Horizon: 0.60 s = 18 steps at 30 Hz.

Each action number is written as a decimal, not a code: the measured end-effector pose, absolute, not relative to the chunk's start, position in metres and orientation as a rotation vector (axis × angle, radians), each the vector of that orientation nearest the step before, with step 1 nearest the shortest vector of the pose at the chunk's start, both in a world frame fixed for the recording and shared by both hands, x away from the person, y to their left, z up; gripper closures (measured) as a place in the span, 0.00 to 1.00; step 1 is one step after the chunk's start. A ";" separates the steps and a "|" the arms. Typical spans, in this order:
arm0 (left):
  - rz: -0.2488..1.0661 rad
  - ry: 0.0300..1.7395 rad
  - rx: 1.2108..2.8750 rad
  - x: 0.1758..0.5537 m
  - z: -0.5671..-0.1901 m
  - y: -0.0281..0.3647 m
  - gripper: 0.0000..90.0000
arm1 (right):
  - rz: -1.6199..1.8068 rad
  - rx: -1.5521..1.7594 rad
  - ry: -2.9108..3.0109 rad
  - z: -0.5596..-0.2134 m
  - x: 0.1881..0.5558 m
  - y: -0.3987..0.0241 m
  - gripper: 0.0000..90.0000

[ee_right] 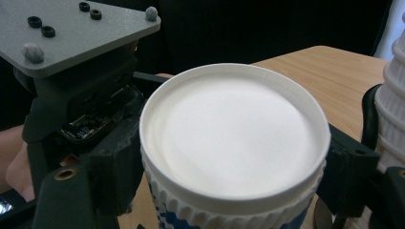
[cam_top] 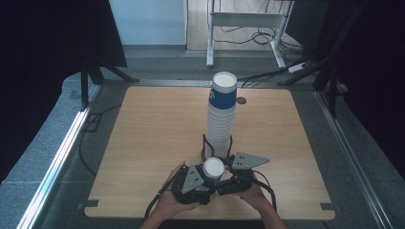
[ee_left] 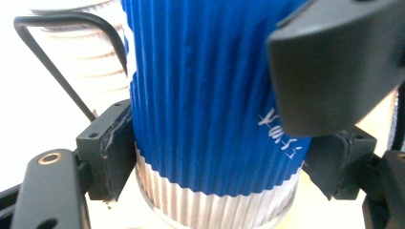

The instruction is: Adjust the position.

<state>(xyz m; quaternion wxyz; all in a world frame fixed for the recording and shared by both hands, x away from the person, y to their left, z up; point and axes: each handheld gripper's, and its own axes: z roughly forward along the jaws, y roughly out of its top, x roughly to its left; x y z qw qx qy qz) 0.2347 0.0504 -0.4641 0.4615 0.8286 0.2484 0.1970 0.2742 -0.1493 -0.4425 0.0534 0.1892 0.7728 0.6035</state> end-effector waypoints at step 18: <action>0.776 0.627 2.153 0.238 -0.463 0.062 0.22 | 1.817 0.610 2.333 -0.435 0.278 -0.168 0.19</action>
